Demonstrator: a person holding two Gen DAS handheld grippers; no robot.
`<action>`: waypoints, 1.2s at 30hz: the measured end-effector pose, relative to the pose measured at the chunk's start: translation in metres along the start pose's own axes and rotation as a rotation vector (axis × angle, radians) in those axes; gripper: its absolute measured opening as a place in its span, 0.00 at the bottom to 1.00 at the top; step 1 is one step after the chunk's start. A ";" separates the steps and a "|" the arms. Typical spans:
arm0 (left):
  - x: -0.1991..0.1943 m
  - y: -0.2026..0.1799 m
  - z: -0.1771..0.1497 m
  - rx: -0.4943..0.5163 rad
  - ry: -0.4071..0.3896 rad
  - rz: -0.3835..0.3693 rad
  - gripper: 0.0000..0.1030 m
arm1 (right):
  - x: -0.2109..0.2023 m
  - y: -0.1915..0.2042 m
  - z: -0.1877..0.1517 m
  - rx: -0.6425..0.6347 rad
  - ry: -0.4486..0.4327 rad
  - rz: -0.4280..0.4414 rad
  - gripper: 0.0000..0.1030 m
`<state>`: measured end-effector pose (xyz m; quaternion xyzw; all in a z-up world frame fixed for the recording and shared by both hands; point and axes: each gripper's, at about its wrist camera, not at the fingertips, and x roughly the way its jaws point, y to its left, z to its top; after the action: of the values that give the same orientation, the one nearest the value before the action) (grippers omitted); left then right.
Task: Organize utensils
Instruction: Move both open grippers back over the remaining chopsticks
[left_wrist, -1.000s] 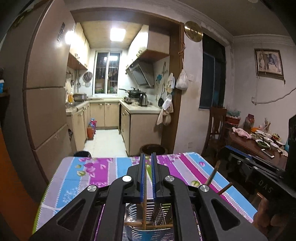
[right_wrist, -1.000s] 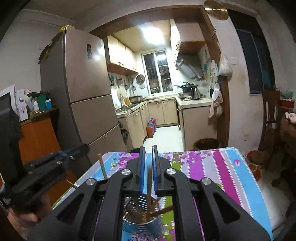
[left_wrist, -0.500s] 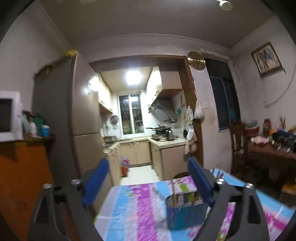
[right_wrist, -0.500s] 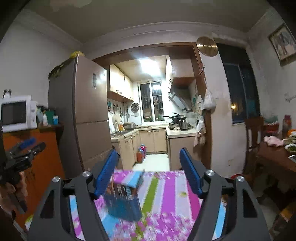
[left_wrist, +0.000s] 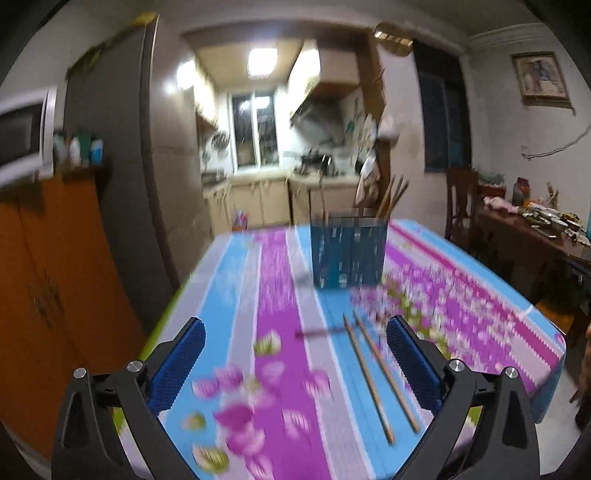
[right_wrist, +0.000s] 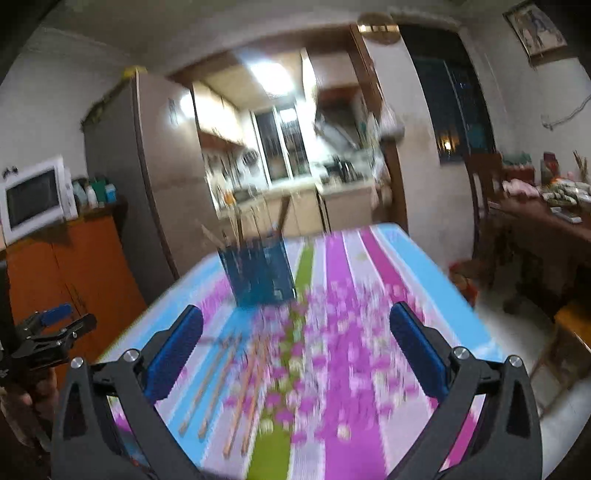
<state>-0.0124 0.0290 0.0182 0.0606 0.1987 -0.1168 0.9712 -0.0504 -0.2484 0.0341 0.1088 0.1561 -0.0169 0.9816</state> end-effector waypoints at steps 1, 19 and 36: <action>0.003 0.001 -0.006 -0.019 0.022 0.009 0.95 | 0.001 0.004 -0.007 -0.015 0.012 -0.016 0.95; 0.002 -0.020 -0.034 -0.003 0.048 0.197 0.95 | 0.017 0.044 -0.074 -0.286 0.129 -0.135 0.95; -0.017 -0.030 -0.028 0.054 -0.045 0.248 0.95 | 0.019 0.059 -0.086 -0.369 0.162 -0.134 0.95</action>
<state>-0.0455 0.0077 -0.0023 0.1081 0.1645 -0.0025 0.9804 -0.0544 -0.1719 -0.0396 -0.0824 0.2419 -0.0444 0.9658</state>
